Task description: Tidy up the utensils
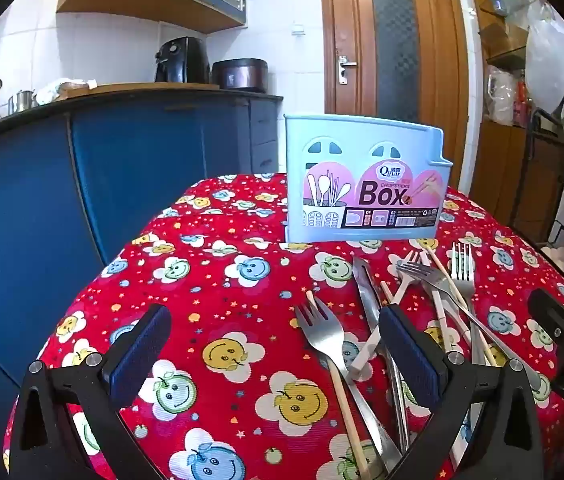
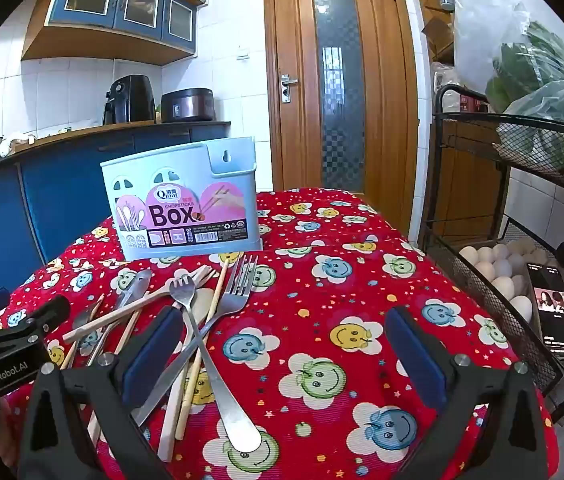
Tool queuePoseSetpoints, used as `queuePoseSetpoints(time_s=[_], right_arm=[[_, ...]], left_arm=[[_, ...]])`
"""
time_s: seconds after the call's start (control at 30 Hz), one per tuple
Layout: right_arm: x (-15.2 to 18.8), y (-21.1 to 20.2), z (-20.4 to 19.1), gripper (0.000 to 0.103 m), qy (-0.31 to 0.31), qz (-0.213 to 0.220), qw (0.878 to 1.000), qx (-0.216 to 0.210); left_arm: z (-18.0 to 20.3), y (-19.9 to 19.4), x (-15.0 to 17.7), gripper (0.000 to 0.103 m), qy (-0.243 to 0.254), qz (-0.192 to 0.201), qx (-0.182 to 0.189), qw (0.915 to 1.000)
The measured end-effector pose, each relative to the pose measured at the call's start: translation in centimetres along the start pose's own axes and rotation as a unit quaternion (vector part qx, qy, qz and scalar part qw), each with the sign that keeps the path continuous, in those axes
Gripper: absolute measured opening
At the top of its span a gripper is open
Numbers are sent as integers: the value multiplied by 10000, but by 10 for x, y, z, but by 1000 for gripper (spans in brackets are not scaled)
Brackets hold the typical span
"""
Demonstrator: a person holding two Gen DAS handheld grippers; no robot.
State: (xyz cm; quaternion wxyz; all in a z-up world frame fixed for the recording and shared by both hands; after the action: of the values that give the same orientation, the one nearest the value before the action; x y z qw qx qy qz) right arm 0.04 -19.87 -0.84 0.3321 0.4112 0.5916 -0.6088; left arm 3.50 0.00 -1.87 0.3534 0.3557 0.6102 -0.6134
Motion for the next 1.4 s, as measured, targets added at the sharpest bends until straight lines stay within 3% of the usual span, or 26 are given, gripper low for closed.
queuePoseSetpoints(time_s=[1.4], right_arm=[[2, 1, -1, 103, -41, -26, 10000, 18]], left_arm=[[2, -1, 2, 103, 21, -34, -27, 10000]])
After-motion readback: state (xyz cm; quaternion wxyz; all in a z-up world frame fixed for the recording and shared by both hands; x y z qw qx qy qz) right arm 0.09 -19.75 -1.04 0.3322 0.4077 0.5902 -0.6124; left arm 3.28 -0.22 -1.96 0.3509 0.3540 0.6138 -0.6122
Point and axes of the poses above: each gripper's, at about its wrist camera, not at the fingertips, and y roughly the way its jaws point, z to its right, x to its underside, the point moved 4 cm from there along y, roughly the way its jaws point, and after that the axes turned 2 degrees about -z, right-handed, at the moved point
